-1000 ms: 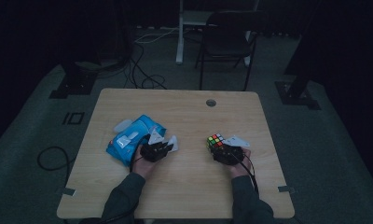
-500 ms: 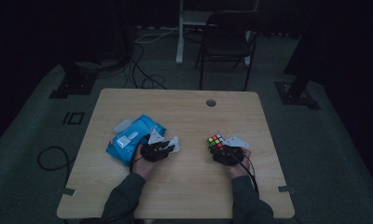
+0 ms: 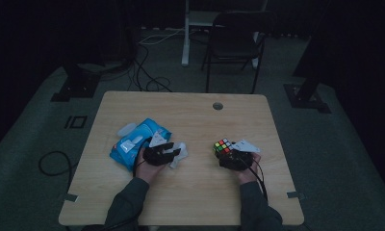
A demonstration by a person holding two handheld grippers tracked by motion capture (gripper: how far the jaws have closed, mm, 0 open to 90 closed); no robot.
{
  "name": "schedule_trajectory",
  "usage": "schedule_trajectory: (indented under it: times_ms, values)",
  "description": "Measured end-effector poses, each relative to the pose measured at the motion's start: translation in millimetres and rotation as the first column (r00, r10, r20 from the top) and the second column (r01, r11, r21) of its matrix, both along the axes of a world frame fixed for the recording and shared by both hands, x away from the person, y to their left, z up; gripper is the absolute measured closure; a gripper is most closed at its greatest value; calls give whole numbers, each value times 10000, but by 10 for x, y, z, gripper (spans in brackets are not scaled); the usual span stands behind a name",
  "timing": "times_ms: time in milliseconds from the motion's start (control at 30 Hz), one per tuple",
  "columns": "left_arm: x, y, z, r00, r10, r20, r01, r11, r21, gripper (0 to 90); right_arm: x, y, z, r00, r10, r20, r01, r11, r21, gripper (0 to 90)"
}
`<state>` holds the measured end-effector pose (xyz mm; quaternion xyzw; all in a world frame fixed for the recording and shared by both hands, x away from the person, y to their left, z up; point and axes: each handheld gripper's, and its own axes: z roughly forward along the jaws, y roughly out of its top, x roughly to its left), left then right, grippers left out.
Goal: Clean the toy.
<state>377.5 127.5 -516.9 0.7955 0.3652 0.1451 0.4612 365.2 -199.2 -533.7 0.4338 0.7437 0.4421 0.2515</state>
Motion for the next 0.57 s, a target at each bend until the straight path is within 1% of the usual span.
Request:
schedule_trajectory:
  times_ms: [100,267,367,567]
  values:
    - [-7,15,11,9999,68,76,-67,9999,-104,553,3,-5,-1,10000,1,-28,-1,10000,53,187]
    - [-8,27,26,9998,100,154,-97,9997,-220,538,-12,2,15,9999,33,161,-34,10000,74,187]
    - [-9,32,28,9998,130,173,-126,9996,-236,532,-18,1,24,9997,38,250,-40,9999,100,186]
    - [-8,26,25,9998,118,163,-114,9996,-260,531,-18,-5,28,9996,39,281,-43,9999,125,180]
